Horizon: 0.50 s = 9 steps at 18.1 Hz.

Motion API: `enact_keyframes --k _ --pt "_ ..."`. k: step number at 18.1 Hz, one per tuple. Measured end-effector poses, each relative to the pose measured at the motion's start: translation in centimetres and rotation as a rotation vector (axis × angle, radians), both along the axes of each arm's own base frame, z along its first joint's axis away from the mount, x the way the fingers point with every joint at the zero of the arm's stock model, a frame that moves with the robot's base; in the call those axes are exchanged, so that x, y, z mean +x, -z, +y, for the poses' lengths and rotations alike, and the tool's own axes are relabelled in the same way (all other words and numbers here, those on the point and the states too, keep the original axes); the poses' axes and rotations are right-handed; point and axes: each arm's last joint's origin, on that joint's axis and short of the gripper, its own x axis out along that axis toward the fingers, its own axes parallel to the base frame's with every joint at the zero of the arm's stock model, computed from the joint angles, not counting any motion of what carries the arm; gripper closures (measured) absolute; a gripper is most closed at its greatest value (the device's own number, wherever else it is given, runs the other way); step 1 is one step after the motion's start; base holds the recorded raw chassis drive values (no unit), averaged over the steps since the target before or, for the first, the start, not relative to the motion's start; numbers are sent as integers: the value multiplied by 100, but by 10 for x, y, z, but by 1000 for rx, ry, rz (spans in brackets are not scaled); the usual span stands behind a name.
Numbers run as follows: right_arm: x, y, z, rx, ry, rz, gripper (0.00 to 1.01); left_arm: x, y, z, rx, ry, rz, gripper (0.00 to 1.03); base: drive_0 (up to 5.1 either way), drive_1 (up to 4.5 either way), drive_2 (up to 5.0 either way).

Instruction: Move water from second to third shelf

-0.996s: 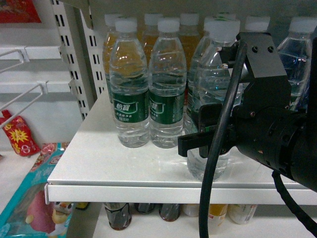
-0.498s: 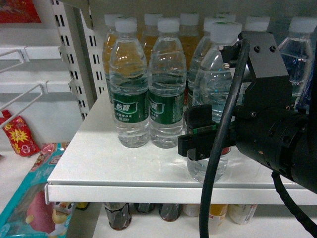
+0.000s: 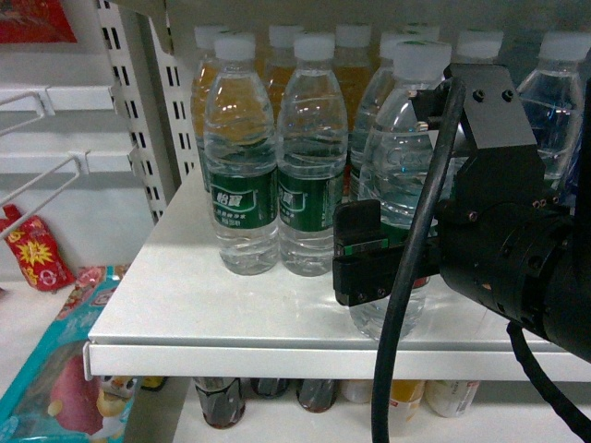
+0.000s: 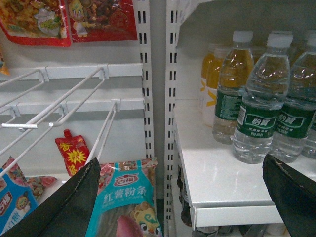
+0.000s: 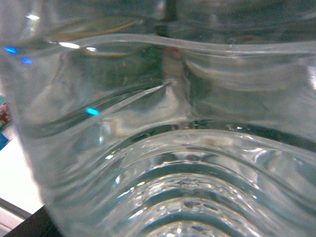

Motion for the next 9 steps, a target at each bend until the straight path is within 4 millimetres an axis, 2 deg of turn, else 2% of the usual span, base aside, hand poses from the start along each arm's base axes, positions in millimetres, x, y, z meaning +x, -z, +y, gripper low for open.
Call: enact_keyframes --k 4,9 --pt "-1 -2 -1 10 2 5 3 0 0 0 0 0 0 5 0 0 0" --pt "-12 -7 -9 29 0 12 3 0 0 0 0 0 0 5 0 0 0"
